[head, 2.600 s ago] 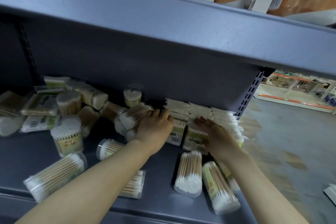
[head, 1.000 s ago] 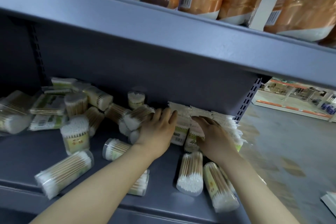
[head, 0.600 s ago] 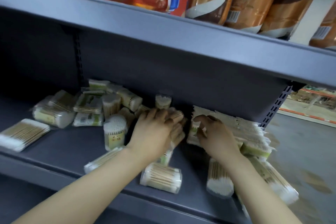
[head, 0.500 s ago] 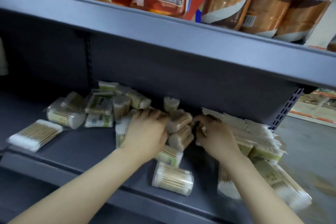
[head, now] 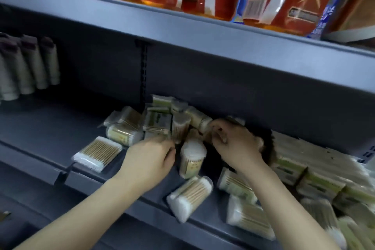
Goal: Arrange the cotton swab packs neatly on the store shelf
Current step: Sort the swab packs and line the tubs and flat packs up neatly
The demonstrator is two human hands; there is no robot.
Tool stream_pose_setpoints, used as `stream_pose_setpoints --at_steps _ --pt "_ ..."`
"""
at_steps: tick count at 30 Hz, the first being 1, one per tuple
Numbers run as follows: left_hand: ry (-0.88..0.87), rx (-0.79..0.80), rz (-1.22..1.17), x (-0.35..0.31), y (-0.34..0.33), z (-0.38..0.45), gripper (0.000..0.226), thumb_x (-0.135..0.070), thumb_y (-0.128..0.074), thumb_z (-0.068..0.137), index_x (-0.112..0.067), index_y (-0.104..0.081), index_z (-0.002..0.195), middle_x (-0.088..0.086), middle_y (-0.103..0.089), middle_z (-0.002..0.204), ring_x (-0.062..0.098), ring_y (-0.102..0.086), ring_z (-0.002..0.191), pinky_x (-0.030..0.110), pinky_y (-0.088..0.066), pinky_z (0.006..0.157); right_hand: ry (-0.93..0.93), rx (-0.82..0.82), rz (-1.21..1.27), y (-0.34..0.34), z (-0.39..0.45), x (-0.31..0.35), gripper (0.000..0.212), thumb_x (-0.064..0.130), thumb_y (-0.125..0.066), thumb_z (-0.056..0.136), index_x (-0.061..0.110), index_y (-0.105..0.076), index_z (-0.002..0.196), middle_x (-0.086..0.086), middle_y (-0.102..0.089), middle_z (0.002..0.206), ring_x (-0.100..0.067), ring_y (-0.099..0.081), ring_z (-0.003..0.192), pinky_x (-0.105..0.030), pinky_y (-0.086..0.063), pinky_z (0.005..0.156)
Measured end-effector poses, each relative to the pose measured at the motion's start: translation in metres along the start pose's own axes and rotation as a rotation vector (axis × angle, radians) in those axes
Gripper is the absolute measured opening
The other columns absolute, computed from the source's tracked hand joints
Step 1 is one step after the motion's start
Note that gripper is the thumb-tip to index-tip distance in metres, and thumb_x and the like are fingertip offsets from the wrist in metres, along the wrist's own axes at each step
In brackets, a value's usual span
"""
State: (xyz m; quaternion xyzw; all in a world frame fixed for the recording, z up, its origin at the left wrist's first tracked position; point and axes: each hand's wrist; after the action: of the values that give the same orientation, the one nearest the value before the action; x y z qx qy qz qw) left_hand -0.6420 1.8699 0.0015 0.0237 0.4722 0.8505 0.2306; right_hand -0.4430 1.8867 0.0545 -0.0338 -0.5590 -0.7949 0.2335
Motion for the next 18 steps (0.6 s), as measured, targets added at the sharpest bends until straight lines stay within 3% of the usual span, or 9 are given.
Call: stream_pose_setpoints --at_steps 4,8,13,18 --pt "-0.006 0.034 -0.008 0.023 -0.004 -0.005 0.034 -0.035 -0.037 0.077 -0.020 -0.064 0.063 -0.004 -0.056 0.062 0.019 -0.058 0.054 0.029 -0.045 0.038 0.006 0.013 0.088 -0.010 0.021 0.018 0.028 0.021 -0.055 0.088 0.020 -0.059 0.116 -0.004 -0.061 0.117 -0.021 -0.056 0.108 -0.029 -0.043 0.087" --pt "0.012 0.041 0.050 0.044 -0.005 -0.008 0.033 -0.034 -0.038 0.075 -0.021 -0.064 0.061 -0.005 -0.055 0.061 0.018 -0.057 0.053 0.025 -0.043 0.040 0.088 0.076 0.007 -0.022 0.045 0.037 0.030 0.022 -0.053 0.090 0.022 -0.055 0.121 0.004 -0.058 0.123 -0.016 -0.055 0.109 -0.022 -0.038 0.084" --pt "0.089 -0.015 0.088 0.072 0.003 -0.012 0.031 -0.030 -0.037 0.071 -0.018 -0.063 0.062 -0.003 -0.058 0.060 0.024 -0.056 0.052 0.025 -0.036 0.043 0.128 0.184 0.030 -0.042 0.058 0.060 0.033 0.025 -0.051 0.092 0.024 -0.054 0.124 0.003 -0.055 0.127 -0.016 -0.052 0.113 -0.030 -0.041 0.091" --pt "0.135 -0.010 0.149 0.097 0.014 -0.023 0.015 -0.023 -0.053 0.064 -0.015 -0.065 0.068 0.001 -0.059 0.062 0.026 -0.056 0.050 0.028 -0.041 0.043 0.204 0.221 0.013 -0.063 0.053 0.084 0.026 0.022 -0.052 0.089 0.022 -0.059 0.114 0.004 -0.062 0.111 -0.015 -0.056 0.102 -0.024 -0.040 0.073"
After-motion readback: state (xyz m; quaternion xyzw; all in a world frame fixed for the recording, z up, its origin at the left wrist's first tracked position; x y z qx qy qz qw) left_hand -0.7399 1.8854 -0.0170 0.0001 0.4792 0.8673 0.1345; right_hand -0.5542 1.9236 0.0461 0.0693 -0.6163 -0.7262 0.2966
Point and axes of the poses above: each hand's wrist, its own z-axis towards the middle knuckle, its own y-axis out of the back of the hand, x = y × z
